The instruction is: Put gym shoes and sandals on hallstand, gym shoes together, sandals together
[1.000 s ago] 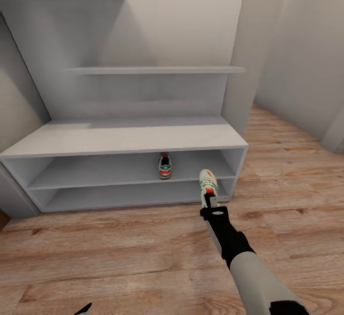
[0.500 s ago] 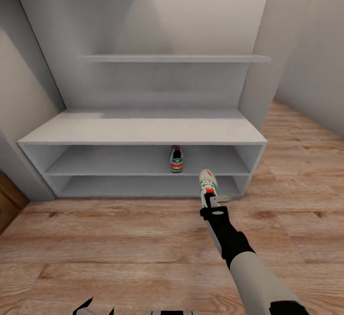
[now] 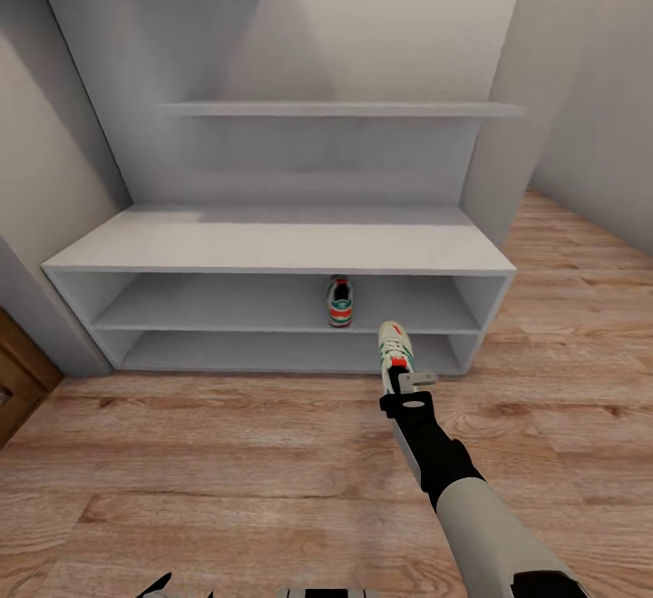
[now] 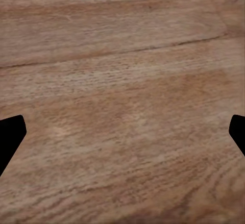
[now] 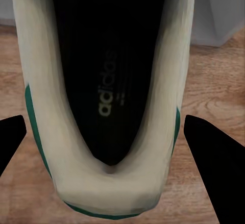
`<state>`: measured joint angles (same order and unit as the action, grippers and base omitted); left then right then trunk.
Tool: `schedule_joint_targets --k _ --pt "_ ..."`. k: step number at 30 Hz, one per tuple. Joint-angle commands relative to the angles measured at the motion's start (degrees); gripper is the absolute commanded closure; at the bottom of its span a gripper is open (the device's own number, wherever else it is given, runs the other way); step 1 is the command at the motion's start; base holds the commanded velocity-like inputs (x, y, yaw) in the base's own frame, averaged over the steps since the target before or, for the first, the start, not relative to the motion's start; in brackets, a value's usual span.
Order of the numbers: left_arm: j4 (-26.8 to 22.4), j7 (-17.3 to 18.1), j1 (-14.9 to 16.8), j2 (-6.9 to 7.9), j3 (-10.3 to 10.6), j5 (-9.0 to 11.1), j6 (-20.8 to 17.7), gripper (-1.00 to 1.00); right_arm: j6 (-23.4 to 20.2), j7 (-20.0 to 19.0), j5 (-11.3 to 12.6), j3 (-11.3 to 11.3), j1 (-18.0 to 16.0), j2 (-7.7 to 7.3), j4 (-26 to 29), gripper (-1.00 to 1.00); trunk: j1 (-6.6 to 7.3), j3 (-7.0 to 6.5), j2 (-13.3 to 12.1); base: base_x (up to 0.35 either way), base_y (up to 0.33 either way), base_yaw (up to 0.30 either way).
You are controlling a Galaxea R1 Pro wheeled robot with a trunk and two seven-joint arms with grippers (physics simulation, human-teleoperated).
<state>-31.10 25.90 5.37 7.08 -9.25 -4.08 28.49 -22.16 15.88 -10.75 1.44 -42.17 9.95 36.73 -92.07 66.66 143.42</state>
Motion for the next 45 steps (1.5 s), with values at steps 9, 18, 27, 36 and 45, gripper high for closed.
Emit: schedule_joint_targets --k 9,18,27,36,45 --pt "0.16 0.38 0.00 -0.05 -0.18 -0.49 0.38 -1.00 -0.39 -0.06 -0.59 0.09 -0.02 0.05 0.10 1.00 0.01 0.05 0.02 0.240 0.043 0.000" --pt "0.16 0.38 0.00 -0.10 -0.16 -0.62 0.51 -1.00 -0.42 -0.02 -0.59 0.09 -0.02 0.05 0.10 1.00 0.01 0.05 0.02 0.330 0.062 0.000" --pt "0.16 0.39 -0.01 -0.06 -0.14 -0.63 0.44 -1.00 -0.42 -0.02 -0.59 0.13 -0.02 0.05 0.18 1.00 0.01 0.05 0.02 0.189 0.002 0.000" --pt "0.24 0.43 -0.01 -0.13 -0.08 -0.63 0.43 -1.00 -0.42 -0.03 -0.59 0.07 -0.02 0.05 0.30 1.00 0.01 0.05 0.02 0.287 0.000 0.000" --pt "0.25 0.47 -0.01 -0.05 -0.07 -0.66 0.52 -1.00 -0.42 -0.04 -0.59 0.09 -0.02 0.05 0.32 1.00 0.01 0.05 0.02 0.130 0.000 0.000"
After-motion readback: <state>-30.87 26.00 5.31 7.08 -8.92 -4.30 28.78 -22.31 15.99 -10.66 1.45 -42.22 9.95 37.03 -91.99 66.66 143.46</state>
